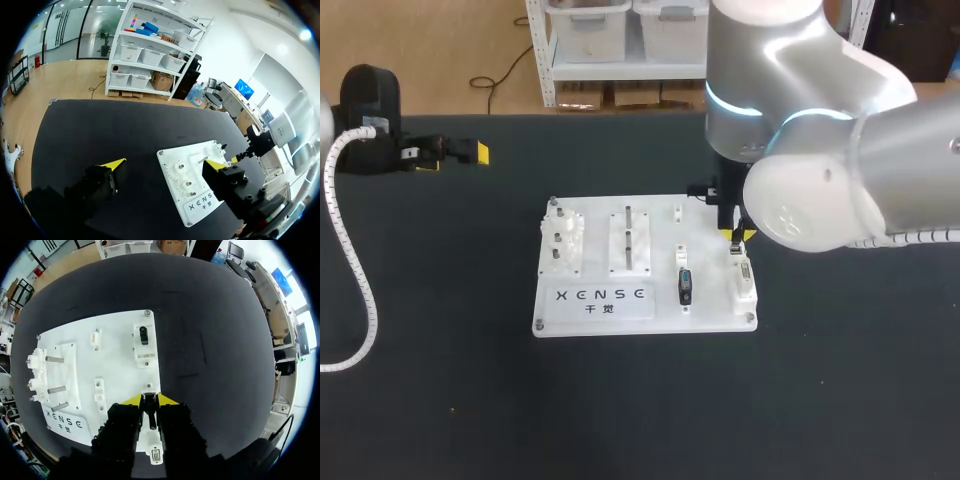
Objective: Insert the USB connector, Ethernet cable, and multi-pin plug into their matching sockets one by one.
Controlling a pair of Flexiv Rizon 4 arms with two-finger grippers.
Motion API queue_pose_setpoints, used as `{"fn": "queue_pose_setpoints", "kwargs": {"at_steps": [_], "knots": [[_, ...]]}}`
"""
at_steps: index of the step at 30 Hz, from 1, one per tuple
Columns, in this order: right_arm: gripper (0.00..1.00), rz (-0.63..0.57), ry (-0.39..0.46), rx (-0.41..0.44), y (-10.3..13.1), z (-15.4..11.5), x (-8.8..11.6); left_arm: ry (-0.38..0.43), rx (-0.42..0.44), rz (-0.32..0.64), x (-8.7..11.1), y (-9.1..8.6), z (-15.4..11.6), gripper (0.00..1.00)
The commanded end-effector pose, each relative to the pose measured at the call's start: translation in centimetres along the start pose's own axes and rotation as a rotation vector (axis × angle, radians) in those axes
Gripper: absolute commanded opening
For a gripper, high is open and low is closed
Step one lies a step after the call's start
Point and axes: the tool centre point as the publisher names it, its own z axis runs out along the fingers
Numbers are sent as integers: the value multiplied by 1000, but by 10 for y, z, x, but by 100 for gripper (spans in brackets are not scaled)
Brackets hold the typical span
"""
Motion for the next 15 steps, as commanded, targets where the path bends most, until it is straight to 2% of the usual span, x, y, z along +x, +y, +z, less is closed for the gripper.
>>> {"fn": "queue_pose_setpoints", "kwargs": {"at_steps": [1,15], "knots": [[0,1,2,-1,-1,2,1,0,0,0,0,0,0,100],[0,0,2,-5,-4,1,6,0,0,0,0,0,0,100]]}}
